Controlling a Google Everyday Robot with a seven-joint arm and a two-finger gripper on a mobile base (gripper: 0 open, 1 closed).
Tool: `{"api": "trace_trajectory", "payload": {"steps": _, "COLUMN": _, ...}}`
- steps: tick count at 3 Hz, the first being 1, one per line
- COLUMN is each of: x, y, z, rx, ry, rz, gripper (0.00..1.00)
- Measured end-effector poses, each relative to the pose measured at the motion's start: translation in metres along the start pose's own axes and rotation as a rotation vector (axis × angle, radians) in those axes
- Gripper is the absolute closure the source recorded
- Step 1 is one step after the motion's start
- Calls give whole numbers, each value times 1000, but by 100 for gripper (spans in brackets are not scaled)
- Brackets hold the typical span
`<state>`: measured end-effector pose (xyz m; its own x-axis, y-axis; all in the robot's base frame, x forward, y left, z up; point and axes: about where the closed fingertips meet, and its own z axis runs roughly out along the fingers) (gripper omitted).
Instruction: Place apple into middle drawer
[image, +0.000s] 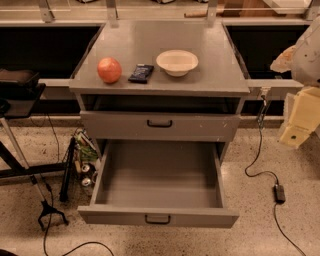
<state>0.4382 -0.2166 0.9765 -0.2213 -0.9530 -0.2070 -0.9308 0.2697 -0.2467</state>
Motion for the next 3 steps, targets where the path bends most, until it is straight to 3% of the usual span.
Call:
{"api": "trace_trajectory", "payload": {"steps": 1, "x": -1, "y": 0, "z": -1, "rx": 3, "ry": -2, "rz": -1, "gripper": 0}}
{"api": "trace_trajectory", "payload": {"steps": 2, "x": -32, "y": -9, "z": -5, "rx": 25, "ry": -59, "rz": -36, "gripper": 0}}
{"api": "trace_trajectory", "payload": {"steps": 3, "x": -93, "y": -18, "z": -8, "rx": 43, "ry": -158, "rz": -99, "gripper": 0}}
